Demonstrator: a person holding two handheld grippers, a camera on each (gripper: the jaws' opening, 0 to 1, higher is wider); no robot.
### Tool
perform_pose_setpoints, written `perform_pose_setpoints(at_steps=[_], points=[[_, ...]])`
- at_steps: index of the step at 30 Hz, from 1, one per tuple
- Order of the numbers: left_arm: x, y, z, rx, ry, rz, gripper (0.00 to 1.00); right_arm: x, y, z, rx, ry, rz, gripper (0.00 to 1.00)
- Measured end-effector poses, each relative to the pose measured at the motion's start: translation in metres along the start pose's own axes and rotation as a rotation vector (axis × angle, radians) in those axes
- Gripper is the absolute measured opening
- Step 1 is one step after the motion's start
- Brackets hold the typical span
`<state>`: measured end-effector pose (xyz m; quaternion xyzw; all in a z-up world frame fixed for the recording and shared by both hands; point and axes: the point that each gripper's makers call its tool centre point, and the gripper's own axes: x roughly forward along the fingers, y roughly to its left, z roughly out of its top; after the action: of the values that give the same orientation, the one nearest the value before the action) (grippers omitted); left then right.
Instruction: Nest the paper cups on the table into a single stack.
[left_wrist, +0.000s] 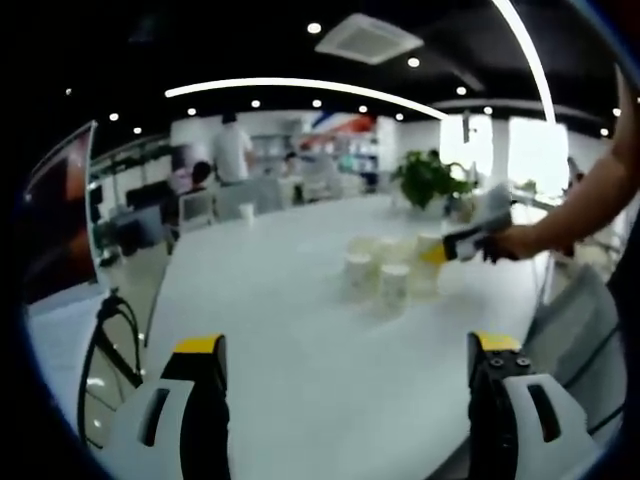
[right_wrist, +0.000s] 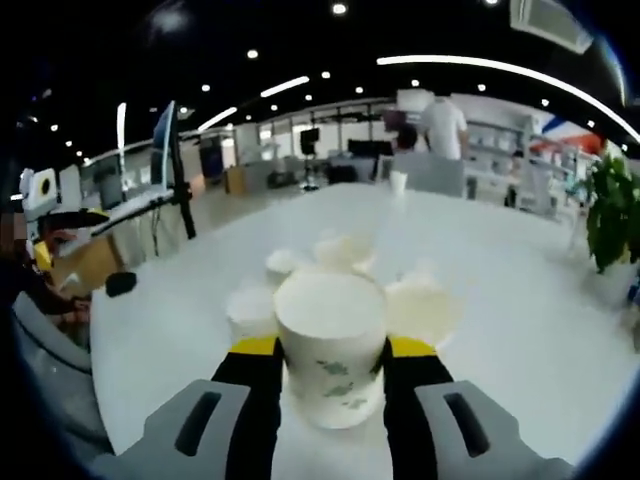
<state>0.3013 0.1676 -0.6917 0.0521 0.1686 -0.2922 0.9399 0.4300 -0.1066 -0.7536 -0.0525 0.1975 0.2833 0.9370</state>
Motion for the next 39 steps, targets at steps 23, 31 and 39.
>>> perform_pose_setpoints(at_steps=[23, 31, 39], points=[[0.002, -0.008, 0.003, 0.003, -0.015, -0.033, 1.00, -0.021, -0.001, 0.030, -0.013, 0.017, 0.019, 0.36], [0.003, -0.015, 0.003, 0.007, -0.012, -0.050, 1.00, -0.026, 0.011, 0.042, -0.067, 0.015, 0.046, 0.36], [0.003, -0.020, 0.003, 0.013, -0.009, -0.062, 1.00, -0.026, 0.022, 0.053, -0.065, -0.004, 0.073, 0.36]])
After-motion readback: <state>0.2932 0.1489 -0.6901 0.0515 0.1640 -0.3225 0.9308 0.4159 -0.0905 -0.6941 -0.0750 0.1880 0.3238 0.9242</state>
